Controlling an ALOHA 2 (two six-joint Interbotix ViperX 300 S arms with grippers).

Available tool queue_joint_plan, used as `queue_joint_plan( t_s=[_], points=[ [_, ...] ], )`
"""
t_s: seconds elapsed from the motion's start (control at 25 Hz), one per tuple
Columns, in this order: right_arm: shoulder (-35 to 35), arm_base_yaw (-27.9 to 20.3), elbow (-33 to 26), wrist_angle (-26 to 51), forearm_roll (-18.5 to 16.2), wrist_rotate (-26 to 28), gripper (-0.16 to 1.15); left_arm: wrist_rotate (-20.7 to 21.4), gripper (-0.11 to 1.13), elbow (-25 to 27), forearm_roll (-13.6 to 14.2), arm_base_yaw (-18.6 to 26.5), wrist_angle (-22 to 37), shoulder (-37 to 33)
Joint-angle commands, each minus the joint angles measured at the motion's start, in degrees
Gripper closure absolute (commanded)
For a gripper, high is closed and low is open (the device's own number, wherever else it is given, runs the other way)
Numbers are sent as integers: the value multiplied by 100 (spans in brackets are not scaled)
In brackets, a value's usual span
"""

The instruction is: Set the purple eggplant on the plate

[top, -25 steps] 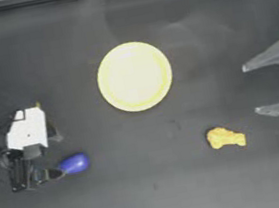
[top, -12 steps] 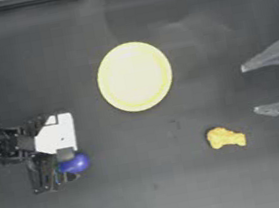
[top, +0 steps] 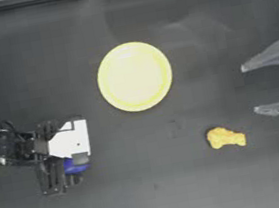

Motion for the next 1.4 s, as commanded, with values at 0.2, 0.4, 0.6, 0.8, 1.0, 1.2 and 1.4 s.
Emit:
queue_joint_plan(
  t_s=[0.2, 0.4, 0.6, 0.8, 1.0, 1.2, 1.4],
  points=[
    [53, -9, -114, -26, 9, 0, -2, -18, -1, -211, -35, 0, -18, 281],
    [53, -9, -114, -26, 44, 0, -2, -9, 10, -325, -237, 0, 18, 325],
    [26, -9, -114, -26, 44, 0, -2, -9, 56, -378, -237, -18, 334, 387],
    [18, -9, -105, -18, 44, 0, -1, 9, 63, -545, -211, -44, 483, 378],
    [18, -9, -97, -9, 44, 0, -1, 9, 61, -791, 79, 9, 492, 220],
    [18, -9, -97, -9, 44, 0, -2, 62, 61, -1116, 536, 237, 492, 0],
    [18, -9, -62, -9, 44, 0, -2, 132, 61, -1433, 1002, 571, 519, -62]
  ],
)
